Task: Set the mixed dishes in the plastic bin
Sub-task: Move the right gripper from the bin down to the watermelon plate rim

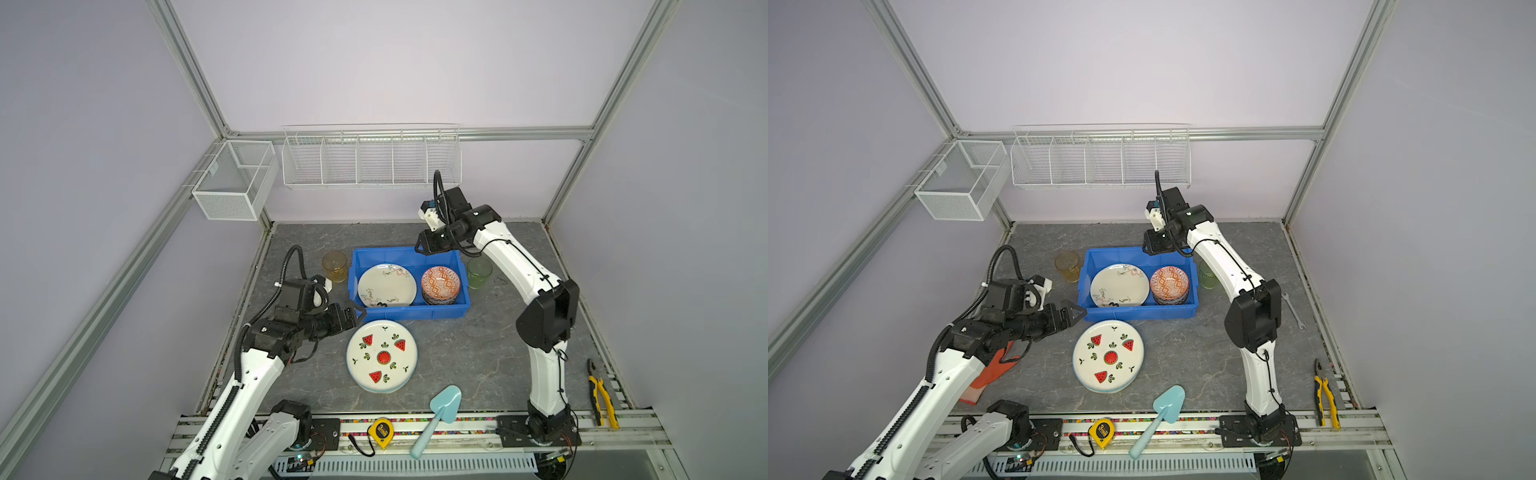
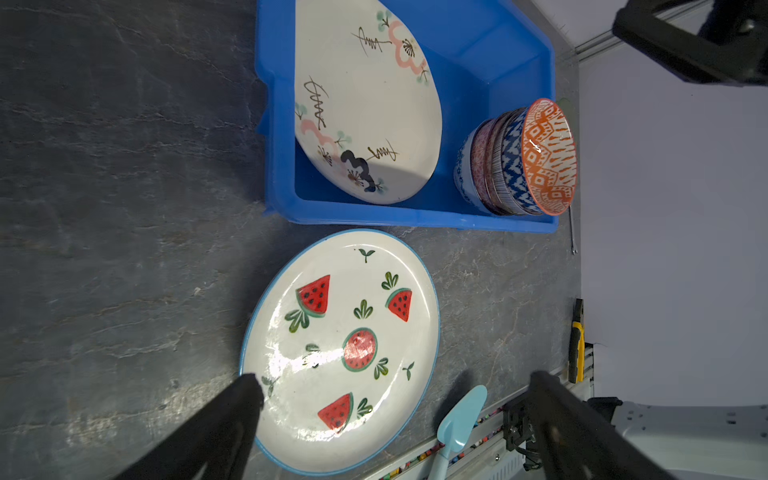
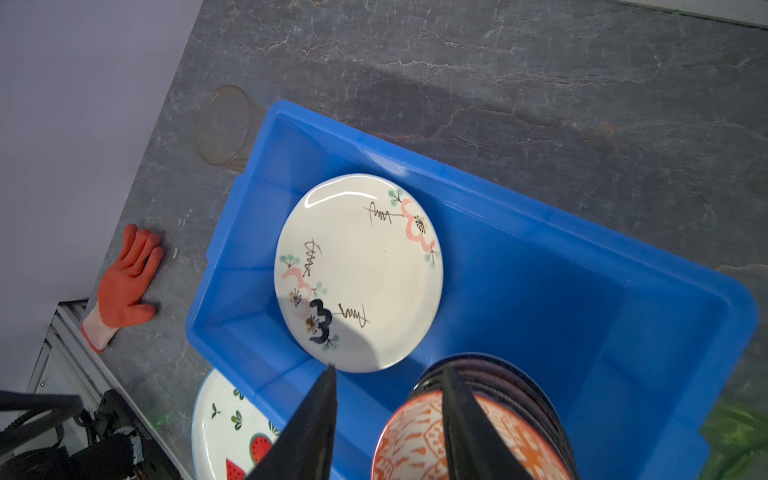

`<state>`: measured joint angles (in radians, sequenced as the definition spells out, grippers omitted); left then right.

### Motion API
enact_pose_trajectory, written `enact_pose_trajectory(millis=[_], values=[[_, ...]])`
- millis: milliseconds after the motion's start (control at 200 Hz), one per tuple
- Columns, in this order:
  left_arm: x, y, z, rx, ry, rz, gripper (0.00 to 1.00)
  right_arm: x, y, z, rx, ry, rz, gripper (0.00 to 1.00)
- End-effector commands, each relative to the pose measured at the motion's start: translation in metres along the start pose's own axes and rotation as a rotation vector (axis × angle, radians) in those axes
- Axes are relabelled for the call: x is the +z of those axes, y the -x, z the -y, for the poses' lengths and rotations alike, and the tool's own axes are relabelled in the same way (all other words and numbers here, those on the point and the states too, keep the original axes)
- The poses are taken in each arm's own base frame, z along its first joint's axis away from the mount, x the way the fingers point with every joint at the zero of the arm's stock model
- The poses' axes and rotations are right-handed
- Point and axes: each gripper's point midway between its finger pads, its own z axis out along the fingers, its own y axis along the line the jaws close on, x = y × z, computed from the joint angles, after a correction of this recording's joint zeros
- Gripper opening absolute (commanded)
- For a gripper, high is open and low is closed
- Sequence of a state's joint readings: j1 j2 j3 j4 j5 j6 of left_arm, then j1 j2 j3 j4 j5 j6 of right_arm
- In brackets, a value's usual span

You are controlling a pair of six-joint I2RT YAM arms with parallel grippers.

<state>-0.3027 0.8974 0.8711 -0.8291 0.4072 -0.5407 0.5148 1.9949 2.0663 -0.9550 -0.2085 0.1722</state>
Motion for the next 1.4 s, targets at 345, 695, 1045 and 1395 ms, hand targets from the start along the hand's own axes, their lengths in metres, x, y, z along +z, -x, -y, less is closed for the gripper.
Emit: enact_pose_trajectory(millis=[345, 695, 1045, 1395], values=[[0.013, -0.019, -0.033, -0.081, 0.158, -0.126, 1.0, -0.064, -0.111, -0.063, 0.055, 0.069, 0.028, 0.88], [0.03, -0.047, -0.044, -0.143, 0.101, -0.168, 0.99, -0.034, -0.185, -0.091, 0.187, 0.143, 0.018, 0.92], [0.054, -0.061, -0.059, -0.244, 0.09, -0.138, 1.0, 0.014, -0.225, -0.094, 0.248, 0.09, 0.003, 0.92], [0.069, -0.065, -0.074, -0.235, 0.136, -0.101, 1.0, 0.046, -0.245, -0.073, 0.275, 0.008, -0.021, 0.92]])
